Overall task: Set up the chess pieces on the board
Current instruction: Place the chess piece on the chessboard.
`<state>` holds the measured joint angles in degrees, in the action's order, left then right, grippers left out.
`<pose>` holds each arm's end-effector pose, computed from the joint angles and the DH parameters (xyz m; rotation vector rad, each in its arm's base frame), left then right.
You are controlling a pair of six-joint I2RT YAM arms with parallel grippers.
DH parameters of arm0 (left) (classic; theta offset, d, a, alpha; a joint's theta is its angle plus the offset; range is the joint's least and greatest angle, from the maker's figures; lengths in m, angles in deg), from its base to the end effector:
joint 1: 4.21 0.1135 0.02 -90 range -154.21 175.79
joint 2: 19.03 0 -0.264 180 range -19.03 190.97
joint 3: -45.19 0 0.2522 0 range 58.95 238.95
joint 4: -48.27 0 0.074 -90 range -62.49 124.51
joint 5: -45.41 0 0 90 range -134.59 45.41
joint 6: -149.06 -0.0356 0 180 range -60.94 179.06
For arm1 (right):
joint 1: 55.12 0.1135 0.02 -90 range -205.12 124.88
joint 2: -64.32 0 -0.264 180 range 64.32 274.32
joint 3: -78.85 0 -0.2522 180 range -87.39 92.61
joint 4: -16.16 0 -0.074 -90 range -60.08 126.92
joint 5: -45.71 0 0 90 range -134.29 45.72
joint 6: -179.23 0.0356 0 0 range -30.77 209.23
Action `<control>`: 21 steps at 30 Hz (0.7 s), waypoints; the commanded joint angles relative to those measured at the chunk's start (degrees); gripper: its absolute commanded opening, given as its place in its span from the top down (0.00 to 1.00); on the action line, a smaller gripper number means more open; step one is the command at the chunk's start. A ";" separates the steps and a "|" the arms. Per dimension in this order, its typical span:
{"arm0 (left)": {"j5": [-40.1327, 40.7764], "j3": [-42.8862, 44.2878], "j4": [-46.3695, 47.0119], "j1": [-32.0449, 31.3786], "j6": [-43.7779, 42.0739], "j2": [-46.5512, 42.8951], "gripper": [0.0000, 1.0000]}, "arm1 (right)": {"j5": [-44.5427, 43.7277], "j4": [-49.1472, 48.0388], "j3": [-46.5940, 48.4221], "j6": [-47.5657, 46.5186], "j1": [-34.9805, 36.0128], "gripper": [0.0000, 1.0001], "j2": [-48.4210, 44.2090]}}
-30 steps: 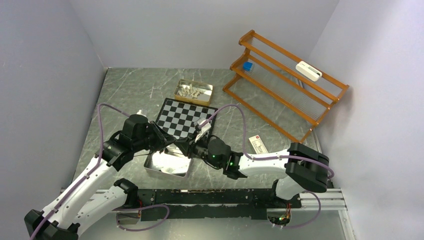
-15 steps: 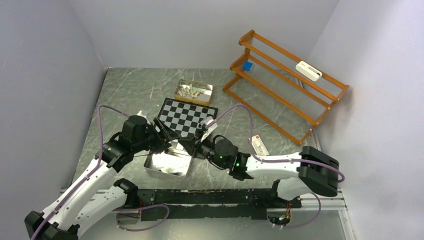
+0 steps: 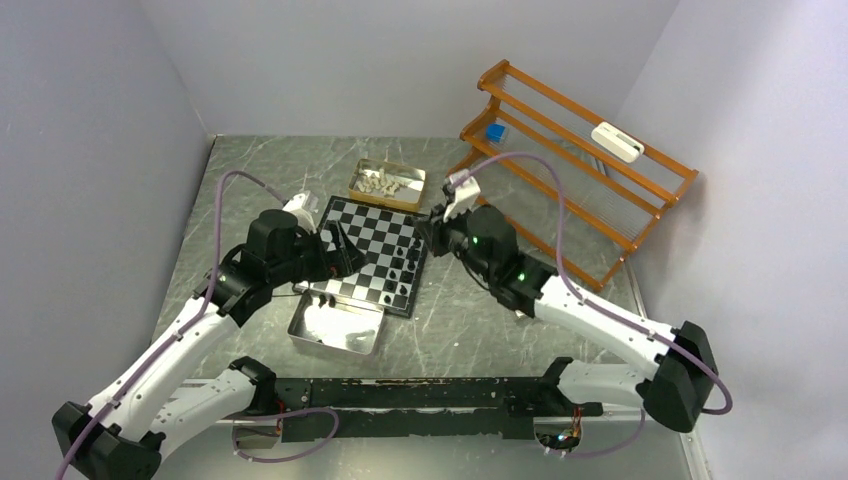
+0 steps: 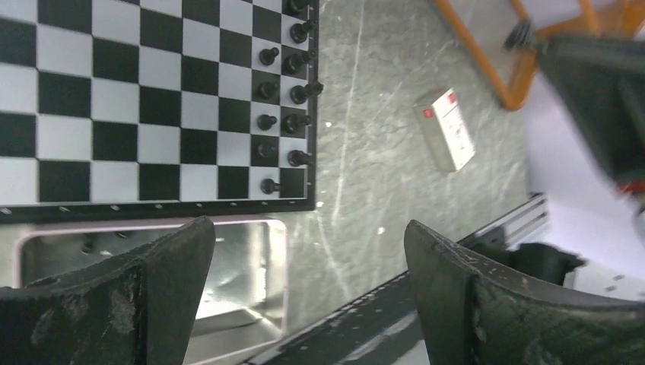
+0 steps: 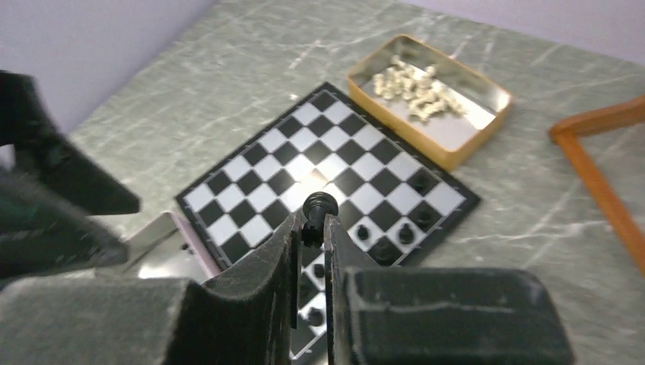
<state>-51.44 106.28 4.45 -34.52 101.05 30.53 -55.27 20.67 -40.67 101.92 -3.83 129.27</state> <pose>0.1604 -0.0987 0.3064 -0.1555 2.2517 -0.8422 0.1724 0.2043 0.3160 -0.4463 1.7127 0.6546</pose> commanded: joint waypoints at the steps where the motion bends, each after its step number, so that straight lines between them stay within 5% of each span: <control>1: -2.85 0.66 4.38 0.25 -19.62 -0.15 0.02 | 4.51 16.25 9.27 -7.17 -5.06 0.96 5.58; 9: -6.48 -8.04 11.78 0.29 -35.62 -9.76 0.02 | 10.75 29.40 26.49 -11.96 -12.08 0.95 22.13; 21: -3.88 -11.06 13.38 0.38 -40.98 -18.55 0.02 | 14.06 40.98 44.72 -14.14 -16.11 0.93 43.20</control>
<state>-56.64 95.49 15.81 -34.52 62.61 12.74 -42.92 56.21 -0.15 89.11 -18.59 168.81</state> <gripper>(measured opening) 0.979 0.160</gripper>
